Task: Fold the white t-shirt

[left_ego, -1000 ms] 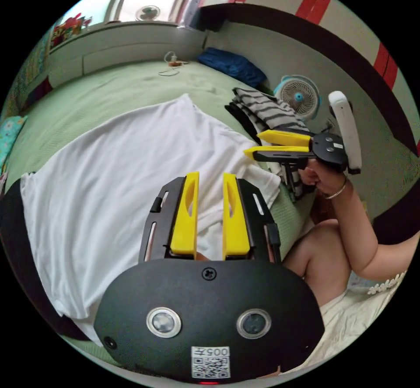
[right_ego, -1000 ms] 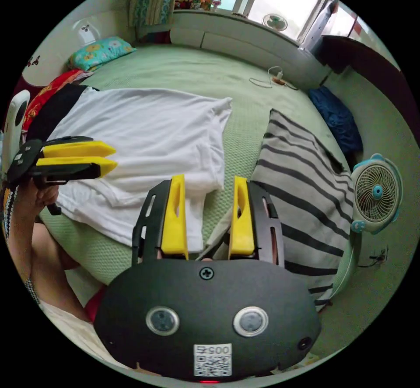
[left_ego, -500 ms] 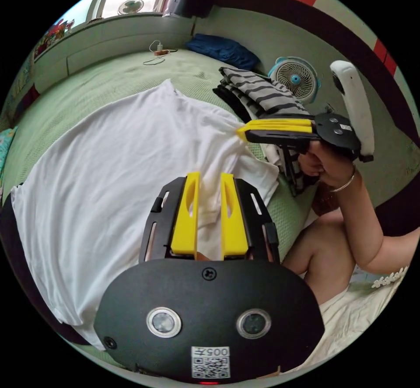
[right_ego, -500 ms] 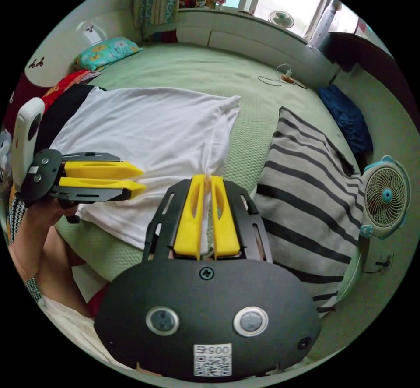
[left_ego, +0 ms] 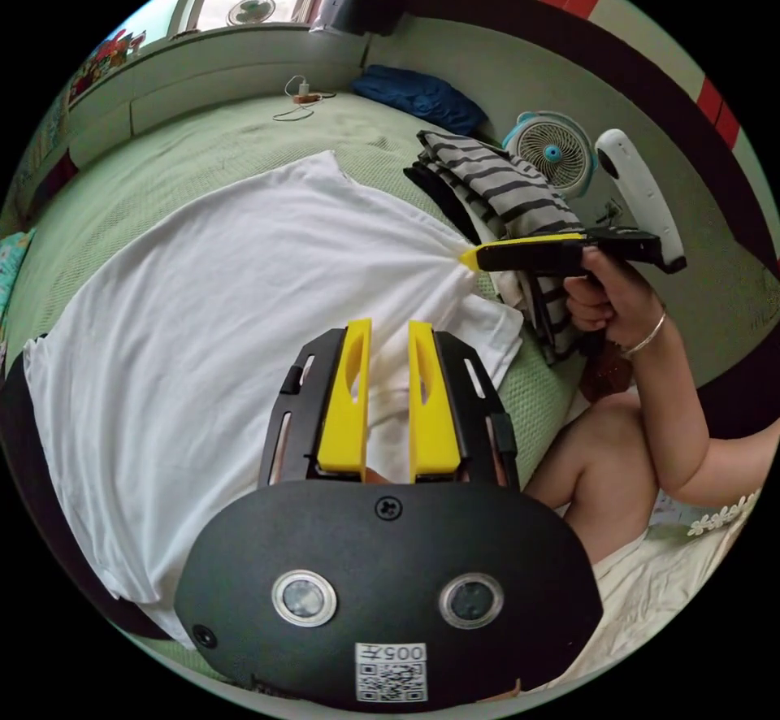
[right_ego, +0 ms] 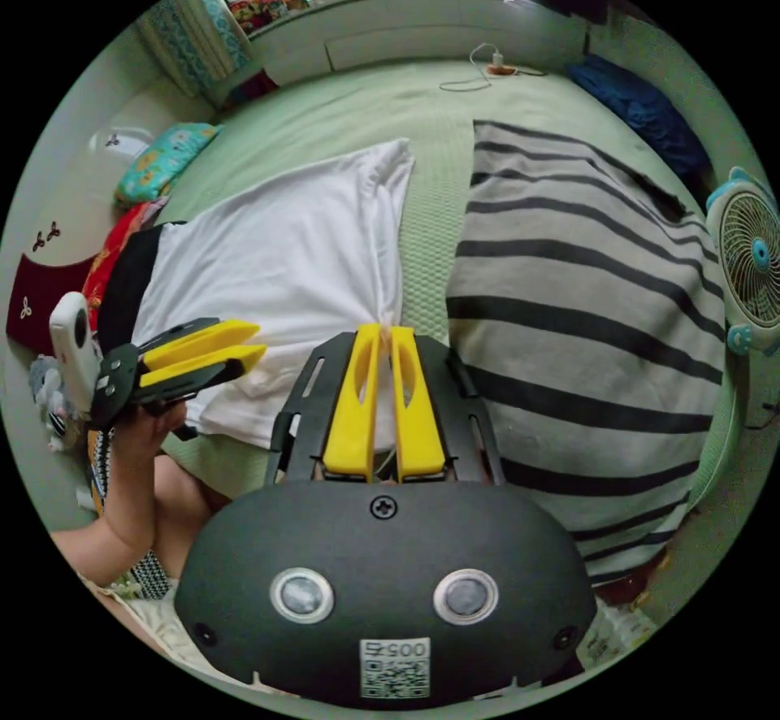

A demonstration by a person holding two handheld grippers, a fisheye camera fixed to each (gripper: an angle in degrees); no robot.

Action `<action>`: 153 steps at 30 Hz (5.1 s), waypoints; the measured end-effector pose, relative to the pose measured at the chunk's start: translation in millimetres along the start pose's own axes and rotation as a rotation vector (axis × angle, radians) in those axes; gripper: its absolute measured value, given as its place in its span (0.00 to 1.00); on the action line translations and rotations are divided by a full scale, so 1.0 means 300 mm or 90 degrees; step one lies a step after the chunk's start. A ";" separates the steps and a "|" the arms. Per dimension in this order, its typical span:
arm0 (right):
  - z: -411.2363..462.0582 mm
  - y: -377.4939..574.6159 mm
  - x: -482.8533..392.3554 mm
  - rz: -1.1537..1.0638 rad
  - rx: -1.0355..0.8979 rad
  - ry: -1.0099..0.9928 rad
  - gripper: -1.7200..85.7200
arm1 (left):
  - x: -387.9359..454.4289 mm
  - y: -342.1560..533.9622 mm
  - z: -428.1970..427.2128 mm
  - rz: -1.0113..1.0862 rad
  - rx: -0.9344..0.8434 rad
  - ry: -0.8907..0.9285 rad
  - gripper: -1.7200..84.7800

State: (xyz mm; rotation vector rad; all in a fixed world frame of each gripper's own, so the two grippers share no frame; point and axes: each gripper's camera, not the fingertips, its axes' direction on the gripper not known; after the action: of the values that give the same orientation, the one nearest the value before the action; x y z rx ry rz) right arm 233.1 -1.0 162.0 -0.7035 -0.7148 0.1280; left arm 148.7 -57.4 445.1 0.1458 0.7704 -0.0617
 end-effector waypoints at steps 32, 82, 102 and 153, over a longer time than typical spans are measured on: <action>-0.040 -0.017 -0.170 -0.081 -0.103 0.125 0.05 | -0.107 0.124 0.136 -0.120 -0.031 -0.188 0.12; -0.449 0.026 0.207 0.065 0.192 0.022 0.10 | 0.399 -0.099 0.519 0.004 0.040 -0.038 0.07; -0.286 -0.394 0.324 0.158 0.074 -0.173 0.14 | 0.237 0.013 0.286 -0.004 0.083 -0.026 0.07; 0.222 -1.504 -0.341 0.107 -0.083 0.030 0.01 | -0.042 0.215 -0.457 -0.023 0.099 0.074 0.08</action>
State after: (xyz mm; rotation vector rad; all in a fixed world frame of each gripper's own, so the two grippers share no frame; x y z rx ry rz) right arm 57.0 -344.5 425.8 -0.8892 -0.6218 0.2198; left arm 52.2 27.4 363.9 0.2858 0.8851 -0.1485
